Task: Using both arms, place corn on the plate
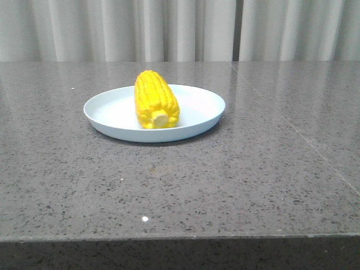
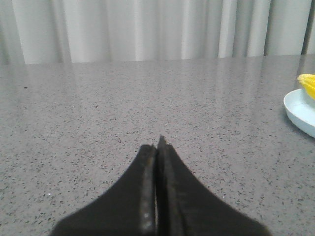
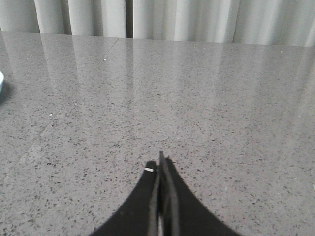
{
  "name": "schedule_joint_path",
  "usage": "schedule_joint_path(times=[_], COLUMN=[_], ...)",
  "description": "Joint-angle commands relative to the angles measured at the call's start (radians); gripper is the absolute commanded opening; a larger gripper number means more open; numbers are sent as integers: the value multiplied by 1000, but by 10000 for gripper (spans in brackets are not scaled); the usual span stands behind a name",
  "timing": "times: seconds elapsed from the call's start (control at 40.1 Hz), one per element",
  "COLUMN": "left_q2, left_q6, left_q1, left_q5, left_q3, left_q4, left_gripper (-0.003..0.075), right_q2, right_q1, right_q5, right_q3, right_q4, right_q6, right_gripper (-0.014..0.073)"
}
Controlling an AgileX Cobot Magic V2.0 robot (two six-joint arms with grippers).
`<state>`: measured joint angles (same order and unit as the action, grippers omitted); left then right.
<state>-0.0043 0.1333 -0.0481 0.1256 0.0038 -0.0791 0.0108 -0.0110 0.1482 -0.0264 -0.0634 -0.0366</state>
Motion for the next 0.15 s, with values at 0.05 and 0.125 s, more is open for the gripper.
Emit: schedule_joint_path(times=[0.05,0.125], left_q2=[-21,-21], left_q6=[-2,-2], left_q1=[-9,-9], left_q5=[-88,-88], left_q3=[5,5], left_q4=[-2,-2], left_gripper=[-20,-20], right_q2=[17,17], right_q1=[6,6], right_q5=[-92,-92], right_q3=[5,5], right_q4=[-6,-6], right_q6=[-11,-11], right_gripper=[-60,-60])
